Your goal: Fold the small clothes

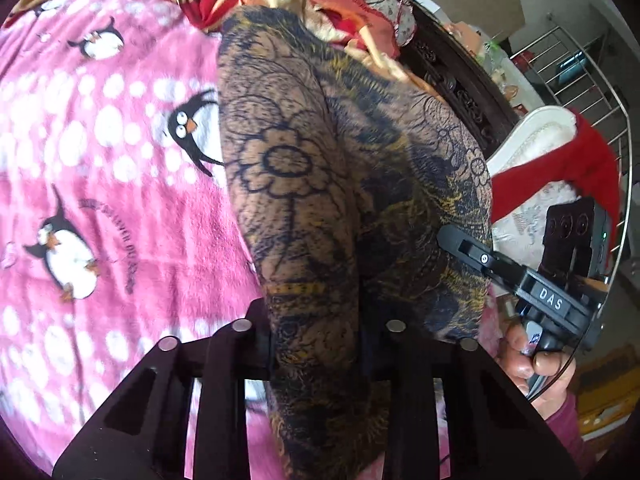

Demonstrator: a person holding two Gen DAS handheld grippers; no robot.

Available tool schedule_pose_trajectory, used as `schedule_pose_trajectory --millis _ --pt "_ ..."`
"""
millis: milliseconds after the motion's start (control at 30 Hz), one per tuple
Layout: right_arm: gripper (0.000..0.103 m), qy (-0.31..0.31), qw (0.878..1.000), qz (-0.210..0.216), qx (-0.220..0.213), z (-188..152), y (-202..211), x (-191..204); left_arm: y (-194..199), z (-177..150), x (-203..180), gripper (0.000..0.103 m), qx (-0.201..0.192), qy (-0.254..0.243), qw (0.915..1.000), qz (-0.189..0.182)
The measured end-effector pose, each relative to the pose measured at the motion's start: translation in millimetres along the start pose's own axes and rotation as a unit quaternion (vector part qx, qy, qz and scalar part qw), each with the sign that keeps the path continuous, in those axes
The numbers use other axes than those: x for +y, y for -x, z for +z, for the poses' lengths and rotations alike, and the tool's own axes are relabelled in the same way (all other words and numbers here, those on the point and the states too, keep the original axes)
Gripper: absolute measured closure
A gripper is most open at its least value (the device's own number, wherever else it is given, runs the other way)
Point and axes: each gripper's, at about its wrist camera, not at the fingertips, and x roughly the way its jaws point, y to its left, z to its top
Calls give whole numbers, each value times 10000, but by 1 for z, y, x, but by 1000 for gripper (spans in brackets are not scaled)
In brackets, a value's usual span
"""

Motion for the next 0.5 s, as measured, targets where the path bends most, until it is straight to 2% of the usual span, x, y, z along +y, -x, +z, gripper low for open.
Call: schedule_pose_trajectory --millis 167,367,467,500 --pt "78 70 9994 343 18 -13 24 42 50 -16 -13 77 -8 -240 9996 149" --pt "78 -180 9957 802 429 -65 20 77 97 -67 2 77 248 -223 9981 522" --pt "74 -255 9946 636 776 -96 -6 81 96 -96 18 77 450 -150 9955 815" --pt "64 -228 9946 450 902 -103 -14 82 92 -102 24 77 522 -103 9945 904"
